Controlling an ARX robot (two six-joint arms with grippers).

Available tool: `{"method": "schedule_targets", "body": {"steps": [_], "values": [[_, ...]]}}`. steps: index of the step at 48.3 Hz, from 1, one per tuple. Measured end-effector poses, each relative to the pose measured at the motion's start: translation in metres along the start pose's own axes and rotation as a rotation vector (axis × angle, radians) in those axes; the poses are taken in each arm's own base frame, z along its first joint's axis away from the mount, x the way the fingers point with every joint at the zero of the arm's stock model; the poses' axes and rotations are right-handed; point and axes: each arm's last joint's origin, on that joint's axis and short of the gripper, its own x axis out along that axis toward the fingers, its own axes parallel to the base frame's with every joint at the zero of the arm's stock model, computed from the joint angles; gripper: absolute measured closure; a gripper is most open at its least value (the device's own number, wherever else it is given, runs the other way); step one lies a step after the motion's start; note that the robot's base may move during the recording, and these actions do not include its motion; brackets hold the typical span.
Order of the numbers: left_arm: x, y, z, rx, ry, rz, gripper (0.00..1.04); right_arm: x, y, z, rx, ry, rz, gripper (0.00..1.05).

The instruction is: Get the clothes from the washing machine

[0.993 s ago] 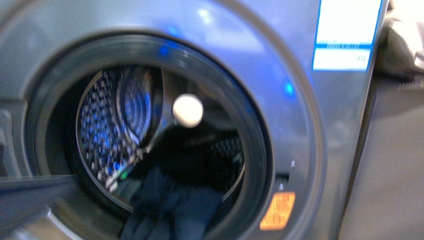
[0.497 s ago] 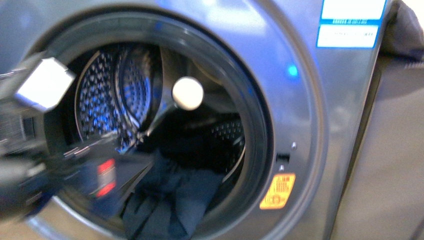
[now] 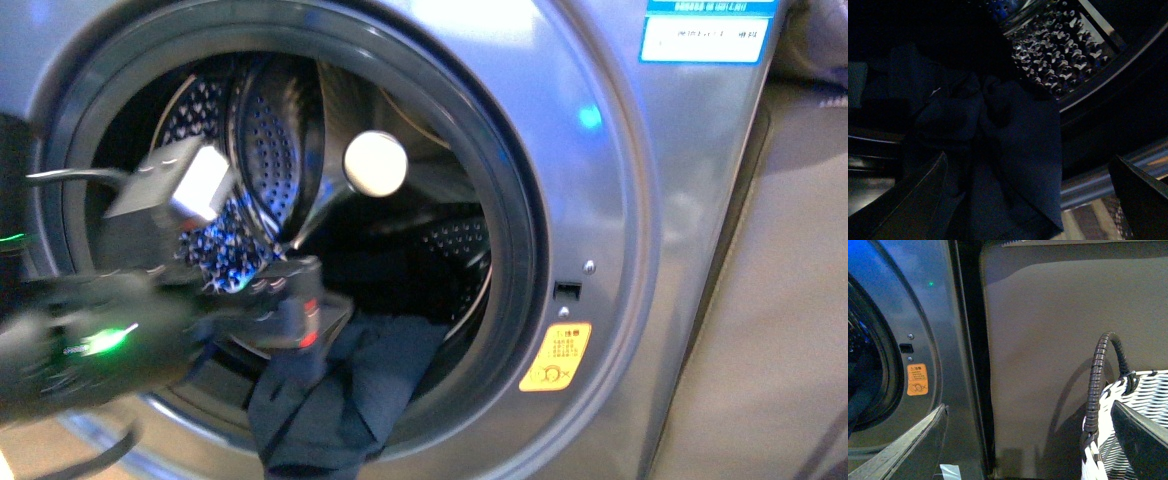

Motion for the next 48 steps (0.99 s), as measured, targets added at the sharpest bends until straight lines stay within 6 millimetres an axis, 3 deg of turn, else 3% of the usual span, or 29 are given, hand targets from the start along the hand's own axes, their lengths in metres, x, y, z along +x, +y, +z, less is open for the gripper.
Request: {"method": "schedule_targets", "body": {"steps": [39,48], "values": [[0.103,0.017,-0.004,-0.005,0.085,0.107,0.07,0.0,0.0,0.0,0.0,0.0,0.0,0.08],[0.127,0.026,0.003,0.01,0.107,0.105,0.07,0.0,0.0,0.0,0.0,0.0,0.0,0.08]]}}
